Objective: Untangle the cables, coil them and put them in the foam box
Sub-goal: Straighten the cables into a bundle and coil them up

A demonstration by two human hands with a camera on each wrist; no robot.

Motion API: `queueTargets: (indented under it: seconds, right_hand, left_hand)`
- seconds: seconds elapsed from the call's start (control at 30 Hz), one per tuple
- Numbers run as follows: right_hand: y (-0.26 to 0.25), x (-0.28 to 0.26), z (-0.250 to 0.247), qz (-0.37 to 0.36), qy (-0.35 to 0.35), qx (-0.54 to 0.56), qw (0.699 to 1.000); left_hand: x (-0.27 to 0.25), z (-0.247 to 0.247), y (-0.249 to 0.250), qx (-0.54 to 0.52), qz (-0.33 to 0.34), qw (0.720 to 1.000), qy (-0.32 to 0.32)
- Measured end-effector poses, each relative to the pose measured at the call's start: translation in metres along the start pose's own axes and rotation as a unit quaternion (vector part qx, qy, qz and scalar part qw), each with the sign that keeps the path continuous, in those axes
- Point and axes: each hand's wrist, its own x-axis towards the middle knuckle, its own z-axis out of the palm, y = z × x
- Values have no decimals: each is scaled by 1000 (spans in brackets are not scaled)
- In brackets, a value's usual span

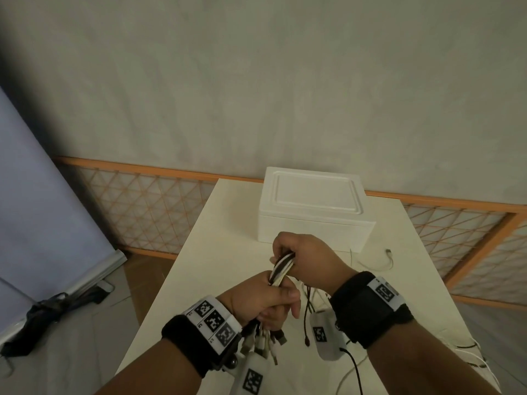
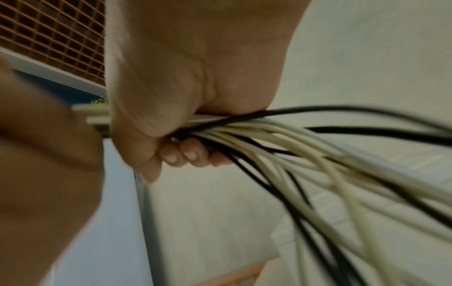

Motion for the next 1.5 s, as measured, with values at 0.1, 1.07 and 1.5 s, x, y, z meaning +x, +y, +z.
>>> queueTargets:
  seconds: [0.1, 1.07, 1.5]
  right_hand:
    - [18, -1, 19, 56, 77, 60, 994]
    - [66, -51, 101, 405, 100, 341, 843]
    - [-10, -40, -3, 34, 278, 137, 950]
  left_hand:
    - [3, 5, 4, -52, 64, 996, -33]
    - [-9, -27, 40, -36, 201, 966, 159]
    - [0, -16, 77, 35, 185, 970, 155]
